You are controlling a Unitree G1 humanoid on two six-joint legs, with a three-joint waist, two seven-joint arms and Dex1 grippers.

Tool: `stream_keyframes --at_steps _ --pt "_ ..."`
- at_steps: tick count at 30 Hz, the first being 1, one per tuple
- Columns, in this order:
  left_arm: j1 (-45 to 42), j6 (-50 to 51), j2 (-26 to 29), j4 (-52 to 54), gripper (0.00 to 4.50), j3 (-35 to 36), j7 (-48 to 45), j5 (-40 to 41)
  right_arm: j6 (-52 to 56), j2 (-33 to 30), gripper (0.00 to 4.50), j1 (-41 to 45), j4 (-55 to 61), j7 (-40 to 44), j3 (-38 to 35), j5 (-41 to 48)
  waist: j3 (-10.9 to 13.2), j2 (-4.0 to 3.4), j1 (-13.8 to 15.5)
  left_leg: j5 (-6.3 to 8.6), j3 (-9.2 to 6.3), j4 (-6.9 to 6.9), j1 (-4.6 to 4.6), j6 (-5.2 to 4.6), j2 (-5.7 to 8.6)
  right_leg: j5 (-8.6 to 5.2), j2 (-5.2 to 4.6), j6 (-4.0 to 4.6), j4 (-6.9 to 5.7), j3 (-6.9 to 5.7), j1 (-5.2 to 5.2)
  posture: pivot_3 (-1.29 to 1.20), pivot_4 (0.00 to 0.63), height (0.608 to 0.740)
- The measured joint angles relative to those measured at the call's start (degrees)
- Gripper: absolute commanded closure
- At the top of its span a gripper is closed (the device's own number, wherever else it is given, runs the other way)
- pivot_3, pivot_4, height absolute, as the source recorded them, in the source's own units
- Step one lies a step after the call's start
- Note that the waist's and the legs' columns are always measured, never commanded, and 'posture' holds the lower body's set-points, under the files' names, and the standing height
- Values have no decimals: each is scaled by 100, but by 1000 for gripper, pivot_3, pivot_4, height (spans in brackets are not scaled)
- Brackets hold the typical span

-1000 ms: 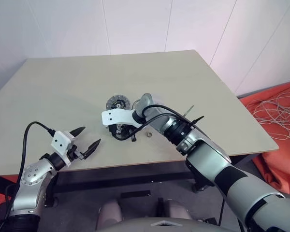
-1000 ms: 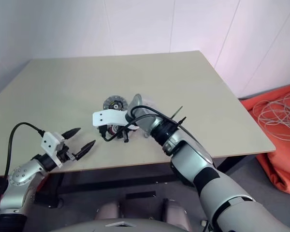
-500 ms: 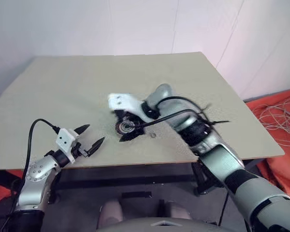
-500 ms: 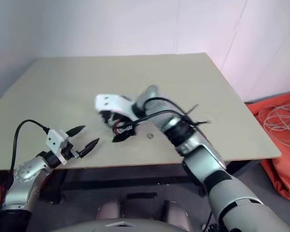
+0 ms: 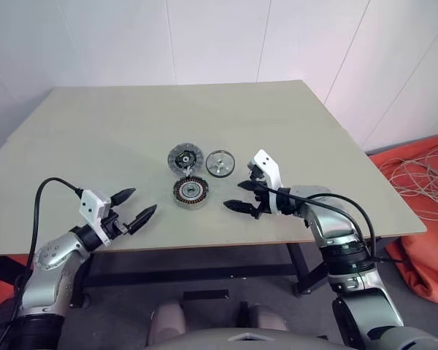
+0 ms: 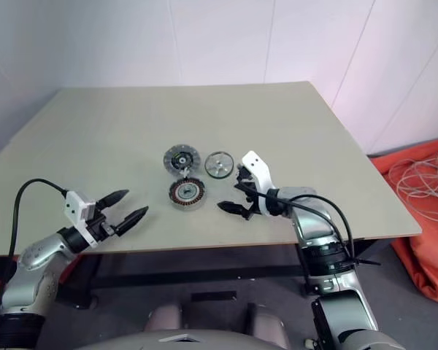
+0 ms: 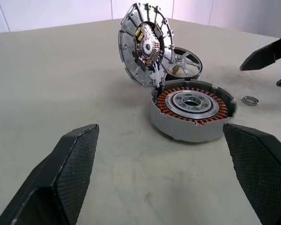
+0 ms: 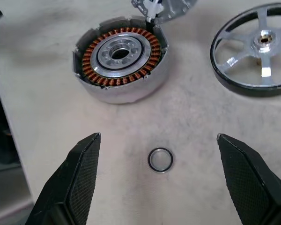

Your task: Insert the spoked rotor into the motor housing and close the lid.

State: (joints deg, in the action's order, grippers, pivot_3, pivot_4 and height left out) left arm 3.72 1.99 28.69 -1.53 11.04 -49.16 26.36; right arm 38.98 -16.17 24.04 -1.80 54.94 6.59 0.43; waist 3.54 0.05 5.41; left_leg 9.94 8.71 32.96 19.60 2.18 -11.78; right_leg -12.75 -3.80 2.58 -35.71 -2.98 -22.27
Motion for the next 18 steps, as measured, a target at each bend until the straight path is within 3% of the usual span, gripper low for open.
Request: stream_keyframes --at_steps 5,13,18 --pt "-46 43 60 -6 0 20 -21 -2 -672 -9 25 -193 -222 -254 342 -23 0 1 6 0 -5 1 -8 -1 1 -1 0 -2 13 0 16 0 0 740" --pt "-46 50 68 -3 0 34 22 -8 -898 -110 25 -228 -608 -398 496 14 0 1 2 0 -4 -3 -6 -1 1 0 1 -1 12 0 16 0 0 740" --pt "-43 50 78 -1 0 41 54 -13 -1026 -183 1608 -188 -753 -474 496 51 -1 2 6 1 -3 -2 -7 -1 2 0 1 -1 12 0 20 0 0 740"
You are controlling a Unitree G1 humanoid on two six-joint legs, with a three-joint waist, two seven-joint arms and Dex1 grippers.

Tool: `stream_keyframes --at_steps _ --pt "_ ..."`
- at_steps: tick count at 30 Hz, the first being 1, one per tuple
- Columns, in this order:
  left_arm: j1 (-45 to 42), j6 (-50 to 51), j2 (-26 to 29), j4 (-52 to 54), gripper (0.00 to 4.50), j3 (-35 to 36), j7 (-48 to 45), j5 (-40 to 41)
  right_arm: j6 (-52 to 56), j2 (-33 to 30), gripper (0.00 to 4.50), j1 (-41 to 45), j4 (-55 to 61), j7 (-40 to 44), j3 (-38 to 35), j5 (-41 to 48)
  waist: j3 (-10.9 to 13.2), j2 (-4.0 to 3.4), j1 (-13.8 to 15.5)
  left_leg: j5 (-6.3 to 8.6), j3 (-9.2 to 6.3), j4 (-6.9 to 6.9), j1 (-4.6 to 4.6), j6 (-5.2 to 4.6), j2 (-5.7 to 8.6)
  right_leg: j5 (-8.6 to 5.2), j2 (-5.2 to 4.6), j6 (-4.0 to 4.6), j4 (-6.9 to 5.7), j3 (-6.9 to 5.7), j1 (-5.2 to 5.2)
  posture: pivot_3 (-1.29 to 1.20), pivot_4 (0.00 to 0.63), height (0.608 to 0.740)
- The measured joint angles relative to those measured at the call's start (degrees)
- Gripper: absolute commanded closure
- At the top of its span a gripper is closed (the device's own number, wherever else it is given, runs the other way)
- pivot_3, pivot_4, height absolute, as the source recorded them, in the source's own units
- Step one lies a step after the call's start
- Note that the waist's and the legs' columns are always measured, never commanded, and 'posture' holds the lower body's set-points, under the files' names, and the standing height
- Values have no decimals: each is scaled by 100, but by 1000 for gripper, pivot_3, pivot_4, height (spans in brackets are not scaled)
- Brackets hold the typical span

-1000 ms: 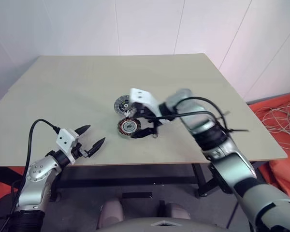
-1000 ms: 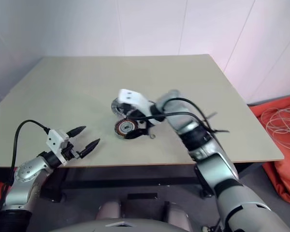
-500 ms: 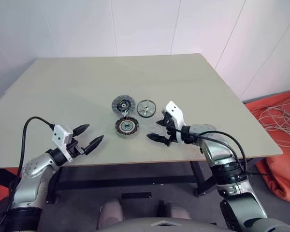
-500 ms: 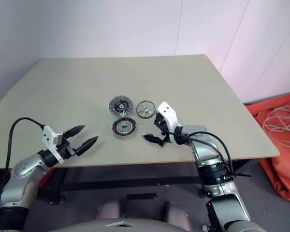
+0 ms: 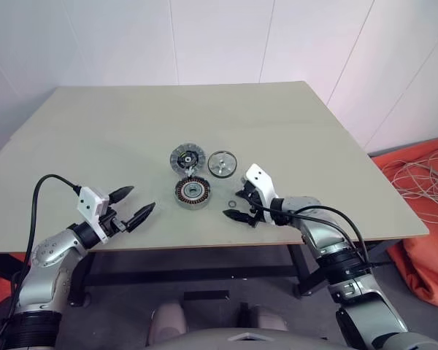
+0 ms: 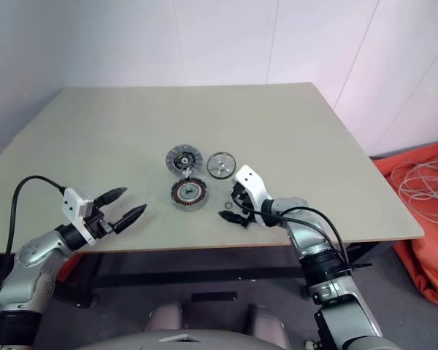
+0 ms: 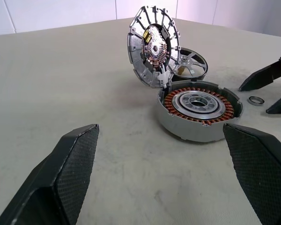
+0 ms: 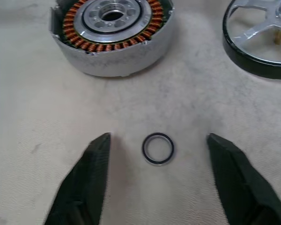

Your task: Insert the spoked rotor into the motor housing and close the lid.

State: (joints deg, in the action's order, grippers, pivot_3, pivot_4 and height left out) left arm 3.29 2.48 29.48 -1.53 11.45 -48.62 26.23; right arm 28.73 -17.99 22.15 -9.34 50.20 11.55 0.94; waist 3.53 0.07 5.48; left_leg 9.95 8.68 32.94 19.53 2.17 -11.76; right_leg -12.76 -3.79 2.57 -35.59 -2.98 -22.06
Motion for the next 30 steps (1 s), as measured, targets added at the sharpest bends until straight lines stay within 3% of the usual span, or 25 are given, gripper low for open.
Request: stream_keyframes --at_steps 6,7,18,30 --pt "10 -2 19 6 0 39 40 -20 -14 -89 3711 2 -5 -7 15 12 0 1 -5 0 0 -1 0 0 -1 0 1 0 0 0 0 0 0 740" --pt "14 -3 19 8 0 40 41 -25 -12 -100 3845 7 -4 -3 29 23 -1 1 -5 0 0 -1 -1 0 -1 0 1 0 0 0 0 0 0 740" --pt "85 -14 19 21 0 43 78 -73 340 -180 3844 203 251 166 252 158 1 -2 -6 0 0 -2 2 0 -2 0 1 0 0 0 -5 0 0 740" --pt "264 -27 17 39 0 65 137 -104 1511 104 3844 1345 1040 301 377 715 1 -2 -7 0 -4 -4 2 0 -3 0 2 0 -1 0 -9 0 0 740"
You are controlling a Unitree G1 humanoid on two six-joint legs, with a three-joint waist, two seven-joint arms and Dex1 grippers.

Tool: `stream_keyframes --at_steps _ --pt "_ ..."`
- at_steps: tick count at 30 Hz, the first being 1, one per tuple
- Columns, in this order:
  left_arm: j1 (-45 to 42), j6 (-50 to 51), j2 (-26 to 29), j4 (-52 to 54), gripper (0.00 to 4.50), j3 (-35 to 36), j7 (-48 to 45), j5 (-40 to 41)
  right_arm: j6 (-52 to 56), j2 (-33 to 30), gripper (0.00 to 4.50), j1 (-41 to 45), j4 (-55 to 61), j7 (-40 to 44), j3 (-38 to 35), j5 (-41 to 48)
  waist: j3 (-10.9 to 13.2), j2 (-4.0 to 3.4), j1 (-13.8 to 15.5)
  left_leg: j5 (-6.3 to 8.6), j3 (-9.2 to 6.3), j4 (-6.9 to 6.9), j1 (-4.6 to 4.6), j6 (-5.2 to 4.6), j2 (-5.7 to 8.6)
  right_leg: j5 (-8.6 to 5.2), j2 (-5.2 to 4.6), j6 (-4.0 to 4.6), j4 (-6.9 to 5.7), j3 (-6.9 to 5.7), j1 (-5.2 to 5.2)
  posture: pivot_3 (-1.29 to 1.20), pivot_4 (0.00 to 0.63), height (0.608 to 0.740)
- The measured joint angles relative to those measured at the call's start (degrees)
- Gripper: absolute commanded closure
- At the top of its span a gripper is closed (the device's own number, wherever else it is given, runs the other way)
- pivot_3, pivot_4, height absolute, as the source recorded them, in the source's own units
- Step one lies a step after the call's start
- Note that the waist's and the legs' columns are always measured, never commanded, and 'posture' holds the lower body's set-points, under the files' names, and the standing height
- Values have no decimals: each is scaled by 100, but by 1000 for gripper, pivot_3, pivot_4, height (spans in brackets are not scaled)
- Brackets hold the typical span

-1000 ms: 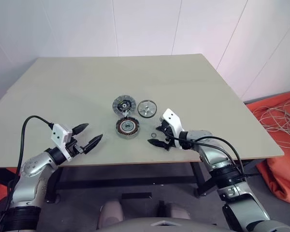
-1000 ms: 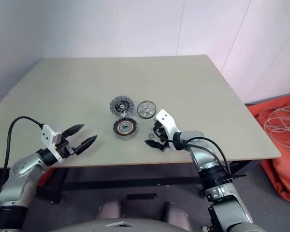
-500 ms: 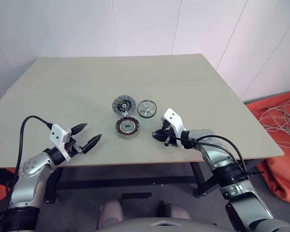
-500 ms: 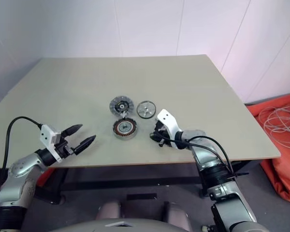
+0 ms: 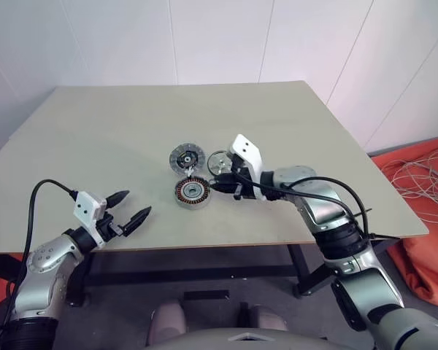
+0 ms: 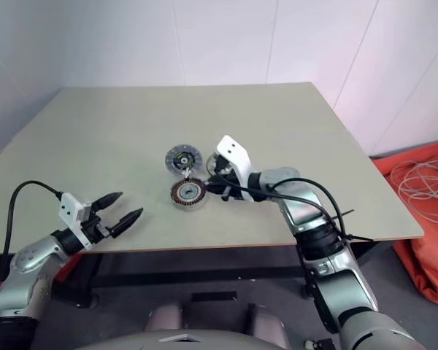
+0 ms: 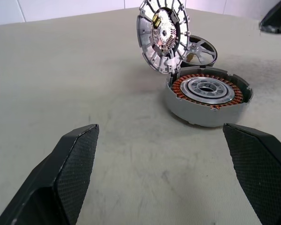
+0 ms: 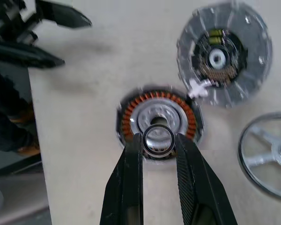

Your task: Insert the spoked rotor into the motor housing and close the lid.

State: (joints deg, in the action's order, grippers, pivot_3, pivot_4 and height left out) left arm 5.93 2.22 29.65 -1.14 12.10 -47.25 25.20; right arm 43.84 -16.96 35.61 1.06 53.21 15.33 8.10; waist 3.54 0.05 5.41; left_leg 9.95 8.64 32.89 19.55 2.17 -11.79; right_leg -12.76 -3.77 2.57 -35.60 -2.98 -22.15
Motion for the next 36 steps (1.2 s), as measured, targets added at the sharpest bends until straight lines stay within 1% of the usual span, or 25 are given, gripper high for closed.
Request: stream_keyframes --at_steps 5,12,16,27,36 --pt "98 -35 -3 7 0 8 10 -12 154 229 3844 232 -237 -183 241 29 0 0 5 0 0 -3 6 0 1 0 0 0 1 0 -4 0 0 740" --pt "101 -51 -17 65 0 14 18 -10 -80 691 3844 565 -1307 -560 630 -178 0 -1 -4 -1 -2 -4 10 1 1 0 0 0 0 0 -10 0 0 740" --pt "95 -51 -32 133 0 19 13 5 -333 897 3844 710 -1848 -731 637 -267 1 -1 -7 0 -2 -4 15 2 0 1 0 1 0 0 -16 0 0 740" --pt "91 -54 -42 163 0 23 13 7 -669 1011 3844 838 -2443 -838 631 -379 1 -1 -8 -1 0 -9 17 2 1 1 0 2 -2 0 -19 0 0 740" --pt "93 -63 -84 163 0 23 19 6 -758 1015 3844 838 -2578 -833 632 -443 1 -1 -8 -1 1 -9 17 2 0 1 0 2 -4 0 -18 0 0 740"
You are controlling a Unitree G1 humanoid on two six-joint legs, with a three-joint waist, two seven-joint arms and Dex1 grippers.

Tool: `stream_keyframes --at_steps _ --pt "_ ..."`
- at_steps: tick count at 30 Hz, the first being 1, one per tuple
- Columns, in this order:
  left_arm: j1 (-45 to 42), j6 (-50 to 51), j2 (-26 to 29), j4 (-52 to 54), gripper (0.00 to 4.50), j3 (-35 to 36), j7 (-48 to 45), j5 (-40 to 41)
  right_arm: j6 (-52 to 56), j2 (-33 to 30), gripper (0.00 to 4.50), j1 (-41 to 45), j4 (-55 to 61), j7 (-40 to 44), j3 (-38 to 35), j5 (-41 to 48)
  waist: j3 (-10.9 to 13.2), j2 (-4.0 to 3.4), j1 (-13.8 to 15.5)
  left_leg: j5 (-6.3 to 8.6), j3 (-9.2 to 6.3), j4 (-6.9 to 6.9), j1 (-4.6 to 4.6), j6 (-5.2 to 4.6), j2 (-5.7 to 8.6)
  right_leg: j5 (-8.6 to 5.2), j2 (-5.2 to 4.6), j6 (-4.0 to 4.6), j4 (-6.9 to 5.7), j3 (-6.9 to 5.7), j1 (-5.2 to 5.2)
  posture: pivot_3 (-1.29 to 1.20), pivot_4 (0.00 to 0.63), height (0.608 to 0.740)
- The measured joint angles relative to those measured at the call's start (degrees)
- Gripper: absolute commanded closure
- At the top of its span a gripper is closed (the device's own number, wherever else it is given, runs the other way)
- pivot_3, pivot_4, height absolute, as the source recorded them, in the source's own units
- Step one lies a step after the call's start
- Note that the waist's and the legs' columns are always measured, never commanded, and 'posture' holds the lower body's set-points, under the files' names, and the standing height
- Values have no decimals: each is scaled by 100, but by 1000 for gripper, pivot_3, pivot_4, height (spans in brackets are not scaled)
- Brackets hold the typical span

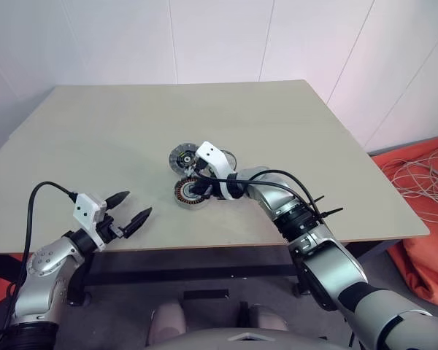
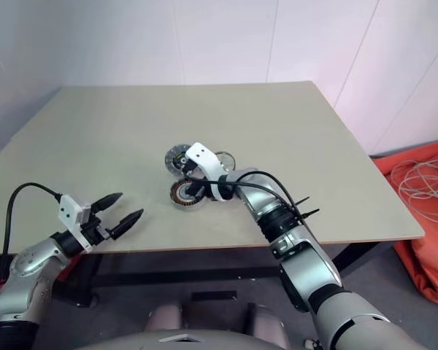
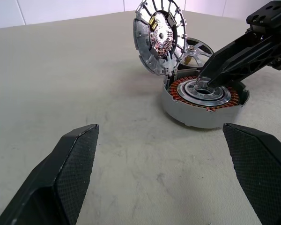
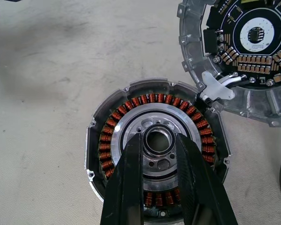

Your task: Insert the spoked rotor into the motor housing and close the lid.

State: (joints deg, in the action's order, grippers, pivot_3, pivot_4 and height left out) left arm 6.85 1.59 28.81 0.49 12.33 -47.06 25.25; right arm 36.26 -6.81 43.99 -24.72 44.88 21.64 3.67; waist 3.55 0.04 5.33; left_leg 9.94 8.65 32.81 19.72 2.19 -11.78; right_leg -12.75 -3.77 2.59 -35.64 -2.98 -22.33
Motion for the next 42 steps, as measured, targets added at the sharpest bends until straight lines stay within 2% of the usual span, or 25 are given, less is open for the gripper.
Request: stream_keyframes --at_steps 42 --pt "-27 -2 -1 0 0 -1 8 -23 -119 79 3844 12 -184 -2 -20 -95 0 0 0 0 0 0 0 0 0 0 0 0 -1 0 -1 0 0 740"
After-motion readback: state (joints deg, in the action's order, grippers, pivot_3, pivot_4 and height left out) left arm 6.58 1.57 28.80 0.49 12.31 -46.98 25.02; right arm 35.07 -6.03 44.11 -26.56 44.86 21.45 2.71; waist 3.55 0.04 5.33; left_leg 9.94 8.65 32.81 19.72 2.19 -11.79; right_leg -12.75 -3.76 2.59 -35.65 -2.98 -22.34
